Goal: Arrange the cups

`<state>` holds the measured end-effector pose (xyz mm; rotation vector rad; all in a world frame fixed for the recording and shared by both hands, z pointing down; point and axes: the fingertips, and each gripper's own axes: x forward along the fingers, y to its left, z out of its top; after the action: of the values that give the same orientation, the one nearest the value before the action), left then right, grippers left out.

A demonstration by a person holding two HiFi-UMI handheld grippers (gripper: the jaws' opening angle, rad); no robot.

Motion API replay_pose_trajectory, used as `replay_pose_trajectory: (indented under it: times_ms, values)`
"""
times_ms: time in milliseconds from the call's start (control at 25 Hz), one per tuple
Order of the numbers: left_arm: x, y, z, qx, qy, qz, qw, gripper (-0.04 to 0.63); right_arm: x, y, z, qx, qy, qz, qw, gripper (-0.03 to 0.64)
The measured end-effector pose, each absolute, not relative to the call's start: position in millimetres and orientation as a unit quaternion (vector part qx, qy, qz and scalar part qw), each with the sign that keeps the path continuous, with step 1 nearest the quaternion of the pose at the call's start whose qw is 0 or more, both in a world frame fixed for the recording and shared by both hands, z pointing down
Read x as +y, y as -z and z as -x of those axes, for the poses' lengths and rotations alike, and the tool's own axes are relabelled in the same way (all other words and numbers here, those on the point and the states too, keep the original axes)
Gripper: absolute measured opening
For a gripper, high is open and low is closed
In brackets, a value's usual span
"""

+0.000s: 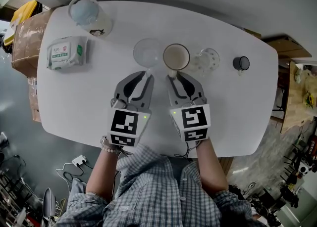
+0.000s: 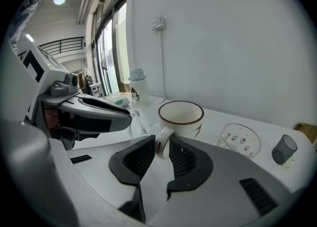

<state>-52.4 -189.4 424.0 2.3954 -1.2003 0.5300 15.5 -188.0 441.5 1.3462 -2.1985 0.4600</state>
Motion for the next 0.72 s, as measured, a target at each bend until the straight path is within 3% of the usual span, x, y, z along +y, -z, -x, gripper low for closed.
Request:
replay_pose_trajectory:
  times_ms: [320, 720]
  values:
    - [-192, -433, 55, -0.446, -0.207, -0.846, 0.206, 0.075, -170, -433, -30, -0.803, -0.160, -0.502, 0.281, 0.097]
    - [-184, -417, 71, -0.457, -0.157, -0.847, 0.222, 0.075, -166, -459, -135, -0.683, -0.175, -0.628, 0.329, 0.102]
